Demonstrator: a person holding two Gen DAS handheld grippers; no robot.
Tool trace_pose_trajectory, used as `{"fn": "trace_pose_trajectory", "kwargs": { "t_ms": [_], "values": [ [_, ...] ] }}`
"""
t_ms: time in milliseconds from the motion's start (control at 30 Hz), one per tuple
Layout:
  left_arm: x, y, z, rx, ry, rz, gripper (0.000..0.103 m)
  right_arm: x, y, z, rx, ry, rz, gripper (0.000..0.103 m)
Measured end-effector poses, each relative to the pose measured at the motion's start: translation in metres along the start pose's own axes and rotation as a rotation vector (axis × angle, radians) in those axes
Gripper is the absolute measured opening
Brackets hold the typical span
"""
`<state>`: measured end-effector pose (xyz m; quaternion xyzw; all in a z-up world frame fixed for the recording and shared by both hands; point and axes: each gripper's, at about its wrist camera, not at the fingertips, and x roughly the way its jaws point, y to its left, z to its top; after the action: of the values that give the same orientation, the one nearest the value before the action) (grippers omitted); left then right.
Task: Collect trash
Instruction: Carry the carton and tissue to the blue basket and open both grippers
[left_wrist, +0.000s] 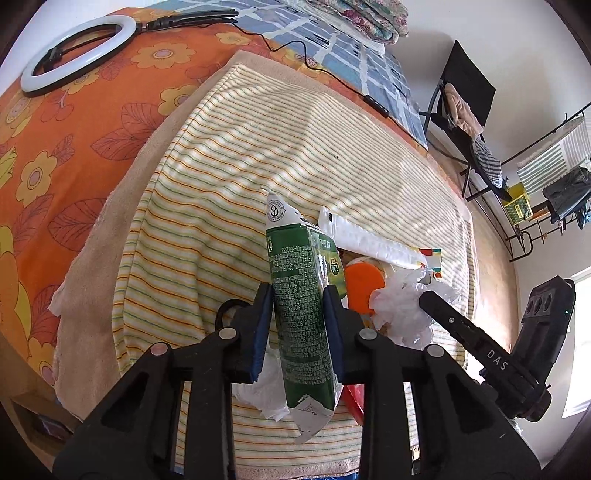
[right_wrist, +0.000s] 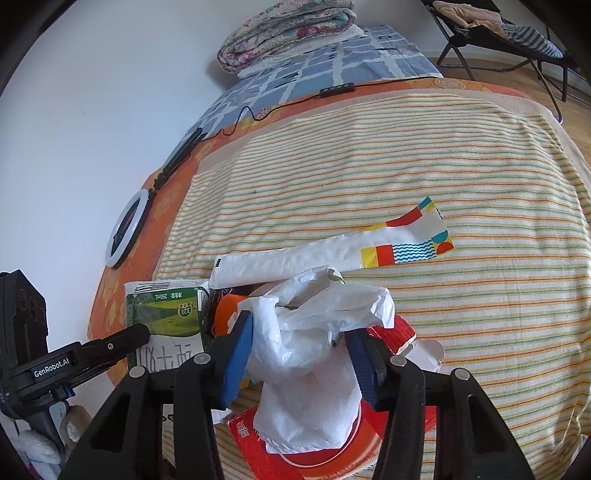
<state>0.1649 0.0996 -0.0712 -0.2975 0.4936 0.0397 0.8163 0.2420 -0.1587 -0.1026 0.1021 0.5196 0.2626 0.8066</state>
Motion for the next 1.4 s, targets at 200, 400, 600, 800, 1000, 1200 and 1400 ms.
{"fn": "trace_pose_trajectory", "kwargs": {
  "t_ms": [200, 400, 600, 800, 1000, 1200, 1400],
  "values": [
    [-0.013, -0.007, -0.004, 0.024, -0.031, -0.011, 0.025, -0.019, 0.007, -0.003, -0.044, -0.045, 0.003, 0.032],
    [-0.038, -0.018, -0.01, 0.07, -0.085, -0.024, 0.025, -0.05, 0.017, -0.002, -0.073, -0.122, 0.006, 0.031],
    [-0.067, -0.026, -0.032, 0.152, -0.109, -0.028, 0.025, -0.084, 0.031, -0.014, -0.121, -0.168, -0.004, 0.031],
    [-0.094, -0.026, -0.074, 0.23, -0.108, -0.033, 0.025, -0.119, 0.051, -0.054, -0.195, -0.173, 0.01, 0.031],
    [-0.11, -0.025, -0.117, 0.273, -0.095, -0.039, 0.025, -0.145, 0.056, -0.102, -0.226, -0.158, 0.015, 0.031],
    [-0.114, -0.021, -0.158, 0.322, -0.074, -0.021, 0.025, -0.156, 0.048, -0.142, -0.207, -0.135, 0.019, 0.031],
    [-0.1, -0.013, -0.193, 0.346, -0.027, -0.005, 0.025, -0.153, 0.044, -0.181, -0.205, -0.097, 0.015, 0.031]
  ]
}}
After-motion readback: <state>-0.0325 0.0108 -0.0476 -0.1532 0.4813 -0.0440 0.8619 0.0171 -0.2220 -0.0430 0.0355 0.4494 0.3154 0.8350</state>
